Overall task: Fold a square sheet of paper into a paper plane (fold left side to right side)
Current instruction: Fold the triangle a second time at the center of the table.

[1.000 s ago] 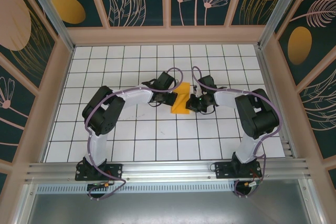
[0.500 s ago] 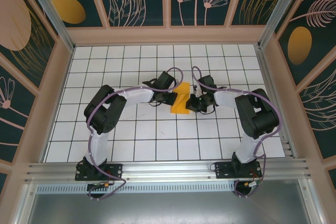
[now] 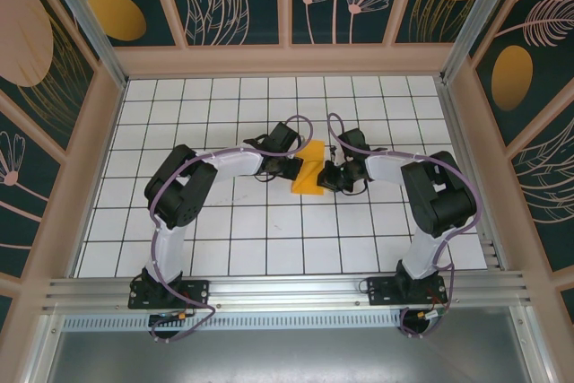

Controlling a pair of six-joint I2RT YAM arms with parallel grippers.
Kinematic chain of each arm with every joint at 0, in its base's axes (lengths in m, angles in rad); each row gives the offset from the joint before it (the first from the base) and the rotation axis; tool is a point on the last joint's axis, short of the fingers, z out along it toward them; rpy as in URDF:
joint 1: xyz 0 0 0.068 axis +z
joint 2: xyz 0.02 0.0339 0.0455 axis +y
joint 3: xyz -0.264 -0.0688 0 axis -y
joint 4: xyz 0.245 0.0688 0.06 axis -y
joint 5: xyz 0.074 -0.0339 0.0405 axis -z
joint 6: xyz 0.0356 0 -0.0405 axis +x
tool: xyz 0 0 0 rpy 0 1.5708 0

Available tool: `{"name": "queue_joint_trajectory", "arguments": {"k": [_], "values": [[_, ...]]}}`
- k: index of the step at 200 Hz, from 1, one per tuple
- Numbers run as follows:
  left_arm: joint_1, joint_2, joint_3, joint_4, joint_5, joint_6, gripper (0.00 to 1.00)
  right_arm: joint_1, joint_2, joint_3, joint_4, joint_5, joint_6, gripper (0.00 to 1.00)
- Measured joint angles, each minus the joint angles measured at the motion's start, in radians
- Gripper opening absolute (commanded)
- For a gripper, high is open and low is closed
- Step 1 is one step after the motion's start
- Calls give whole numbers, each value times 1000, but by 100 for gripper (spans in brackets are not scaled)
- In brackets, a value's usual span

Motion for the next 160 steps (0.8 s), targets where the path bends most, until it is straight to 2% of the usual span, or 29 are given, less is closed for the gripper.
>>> {"name": "queue_joint_trajectory", "arguments": {"k": [67,105,131,160], "values": [[0,2,0,2,0,0,0,-2,0,0,6,-19,0,14],[2,4,0,6,3,-1,0,-37,-65,0,11,-61,5,12],[2,5,0,8,4,-1,0,-50,-106,1,69,-88,47,11],[2,5,0,9,3,-1,0,-28,-77,17,143,-113,104,10]]}}
